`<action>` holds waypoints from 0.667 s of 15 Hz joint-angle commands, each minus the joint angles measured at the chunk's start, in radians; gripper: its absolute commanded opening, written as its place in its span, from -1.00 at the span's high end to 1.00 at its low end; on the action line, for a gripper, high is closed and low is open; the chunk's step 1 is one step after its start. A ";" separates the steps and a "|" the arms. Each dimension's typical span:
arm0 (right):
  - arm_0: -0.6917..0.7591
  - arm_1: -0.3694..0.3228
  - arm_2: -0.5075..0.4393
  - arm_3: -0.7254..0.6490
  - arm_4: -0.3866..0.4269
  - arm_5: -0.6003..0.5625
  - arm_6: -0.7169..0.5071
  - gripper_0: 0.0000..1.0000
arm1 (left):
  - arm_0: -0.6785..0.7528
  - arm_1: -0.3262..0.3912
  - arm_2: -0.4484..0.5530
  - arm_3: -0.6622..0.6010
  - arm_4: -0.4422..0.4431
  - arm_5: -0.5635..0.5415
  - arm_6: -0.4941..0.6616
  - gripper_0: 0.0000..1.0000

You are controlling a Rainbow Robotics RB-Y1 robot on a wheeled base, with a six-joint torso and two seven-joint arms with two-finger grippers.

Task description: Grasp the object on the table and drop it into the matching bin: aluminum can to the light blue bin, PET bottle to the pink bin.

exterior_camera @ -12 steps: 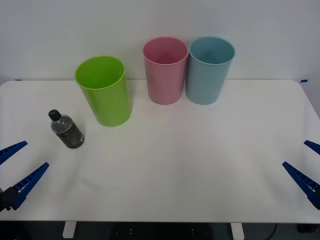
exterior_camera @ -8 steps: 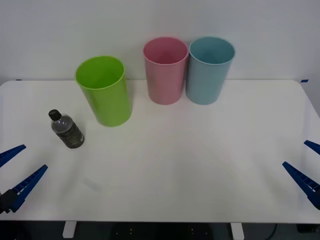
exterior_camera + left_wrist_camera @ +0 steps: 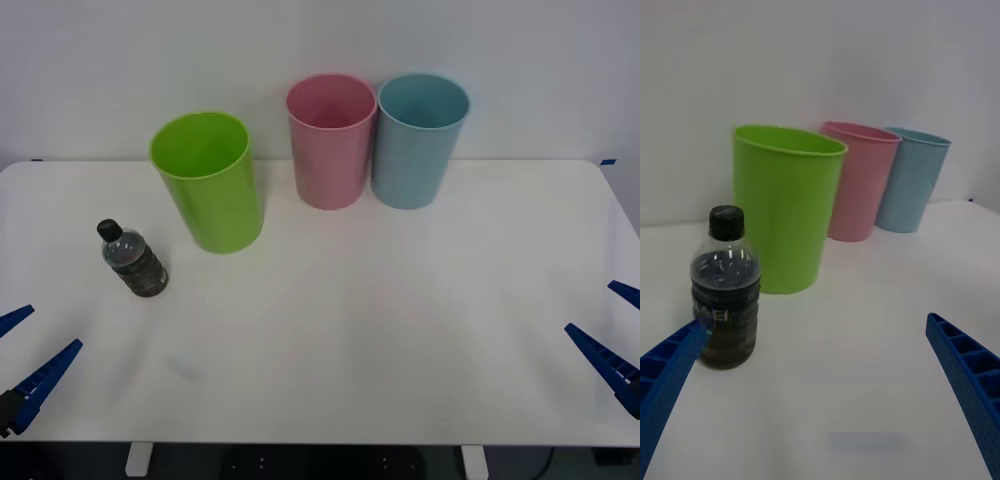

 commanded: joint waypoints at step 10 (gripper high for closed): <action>0.000 0.000 0.000 0.000 0.000 0.000 0.000 -1.00 | 0.033 -0.001 -0.146 0.000 -0.059 0.329 -0.171 -1.00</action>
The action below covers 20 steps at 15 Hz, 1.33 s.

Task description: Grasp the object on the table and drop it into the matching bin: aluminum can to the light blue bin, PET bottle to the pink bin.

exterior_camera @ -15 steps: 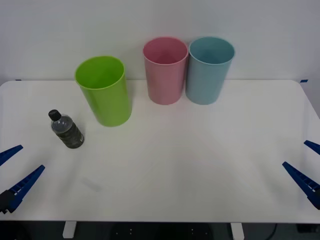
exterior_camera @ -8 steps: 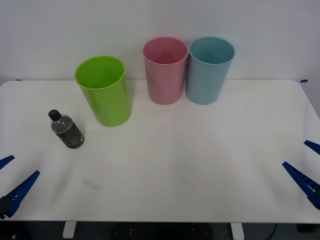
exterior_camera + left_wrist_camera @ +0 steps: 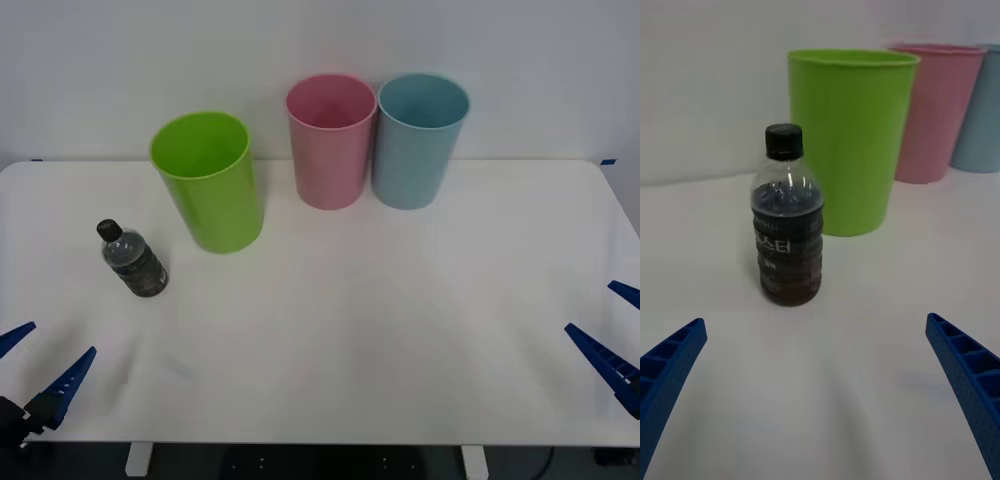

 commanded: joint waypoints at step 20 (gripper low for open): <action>0.000 0.000 0.000 0.000 0.000 0.000 0.000 -1.00 | -0.325 -0.117 -0.148 0.258 -0.084 0.252 -0.040 -1.00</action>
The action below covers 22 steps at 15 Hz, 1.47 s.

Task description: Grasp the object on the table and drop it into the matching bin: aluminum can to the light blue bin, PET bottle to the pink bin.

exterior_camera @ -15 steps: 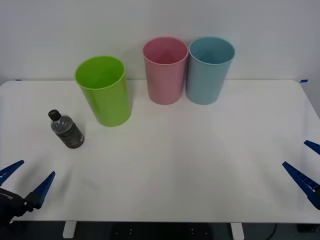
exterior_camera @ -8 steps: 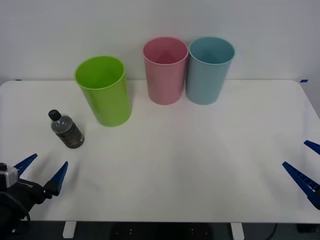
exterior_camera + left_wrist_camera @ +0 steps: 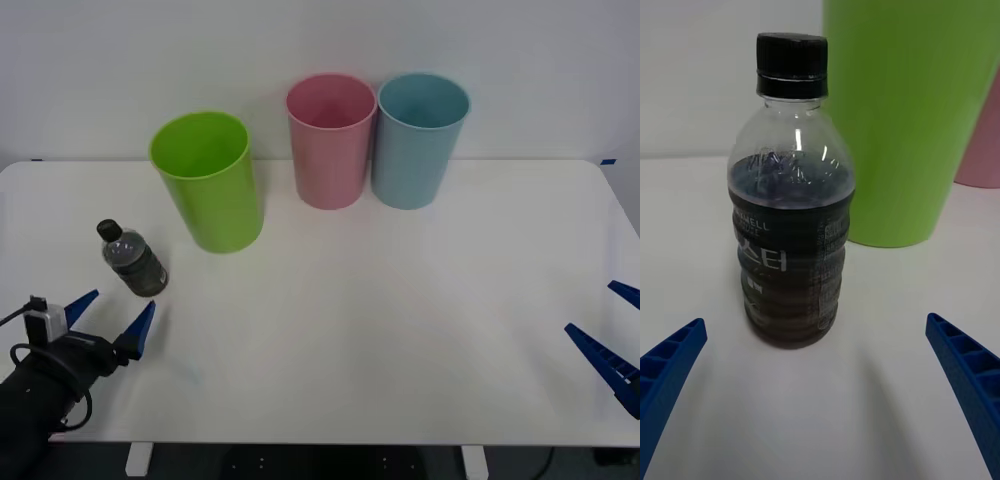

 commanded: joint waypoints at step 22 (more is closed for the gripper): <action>0.000 0.000 0.000 0.000 0.000 0.000 0.000 -1.00 | -0.265 -0.118 0.097 0.196 -0.157 0.053 -0.023 -1.00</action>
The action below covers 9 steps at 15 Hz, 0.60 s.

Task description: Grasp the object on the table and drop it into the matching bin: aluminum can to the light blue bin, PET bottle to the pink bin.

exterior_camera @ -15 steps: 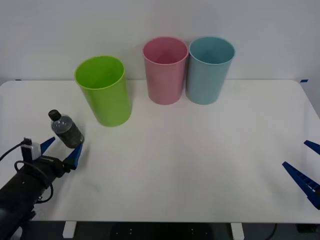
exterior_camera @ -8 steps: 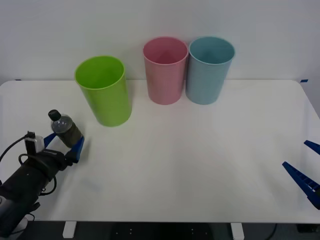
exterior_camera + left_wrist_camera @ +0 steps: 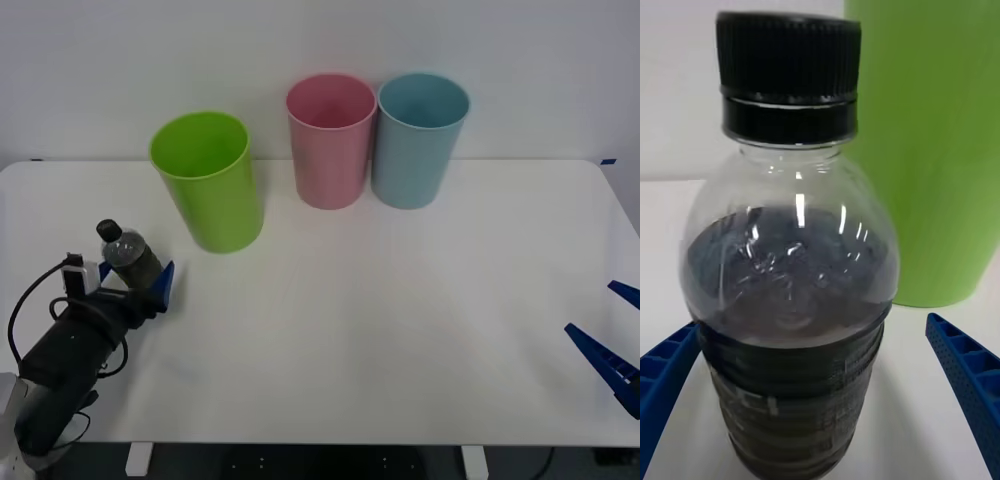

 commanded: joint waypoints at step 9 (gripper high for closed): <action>0.000 0.000 0.000 0.000 0.000 0.000 0.000 -1.00 | -0.030 -0.004 -0.019 0.015 -0.008 0.052 0.001 -0.28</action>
